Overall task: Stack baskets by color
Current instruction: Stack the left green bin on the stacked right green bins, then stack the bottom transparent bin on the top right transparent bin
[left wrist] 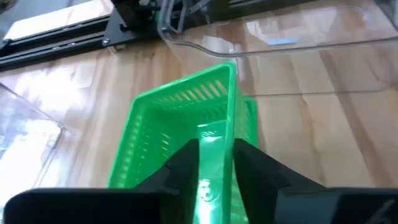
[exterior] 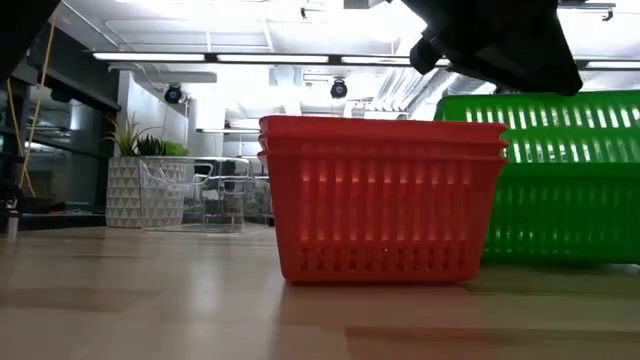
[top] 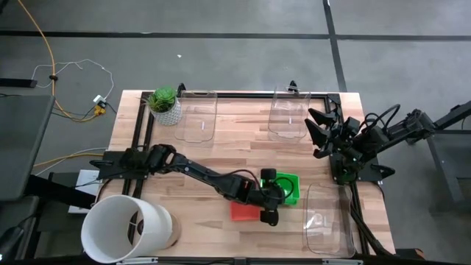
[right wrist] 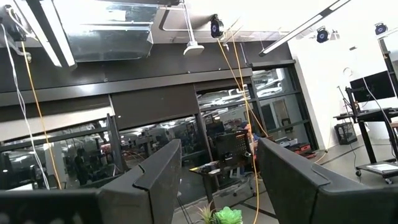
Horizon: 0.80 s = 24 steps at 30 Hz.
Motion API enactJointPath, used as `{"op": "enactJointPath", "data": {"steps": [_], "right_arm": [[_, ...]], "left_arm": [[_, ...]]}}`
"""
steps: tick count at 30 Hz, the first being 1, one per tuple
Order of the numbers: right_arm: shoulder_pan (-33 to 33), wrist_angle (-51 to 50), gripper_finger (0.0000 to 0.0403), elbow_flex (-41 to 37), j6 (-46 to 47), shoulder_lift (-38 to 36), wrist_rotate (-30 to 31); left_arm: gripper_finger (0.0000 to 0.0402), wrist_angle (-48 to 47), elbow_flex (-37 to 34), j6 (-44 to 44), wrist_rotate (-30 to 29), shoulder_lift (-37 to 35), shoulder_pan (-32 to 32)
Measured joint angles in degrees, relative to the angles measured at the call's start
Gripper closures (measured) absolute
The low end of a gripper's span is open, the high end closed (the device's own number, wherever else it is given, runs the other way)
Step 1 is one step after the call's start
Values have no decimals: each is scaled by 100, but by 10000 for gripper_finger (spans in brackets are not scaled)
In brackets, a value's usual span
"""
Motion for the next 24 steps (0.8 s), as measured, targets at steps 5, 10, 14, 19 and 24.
{"op": "enactJointPath", "data": {"steps": [5,10,14,19,24], "right_arm": [[1,2,206,0,2,0,0],[-1,2,206,0,2,-2,0],[-1,2,206,0,0,-2,9],[1,2,206,0,0,-2,13],[0,-53,206,0,0,-1,52]], "left_arm": [[266,-2,0,2,61,-2,91],[226,-313,267,-83,598,-120,157],[208,-661,523,-133,1146,-221,241],[206,-1158,588,-419,1607,-433,438],[220,-1482,332,-875,2025,-1066,653]]}}
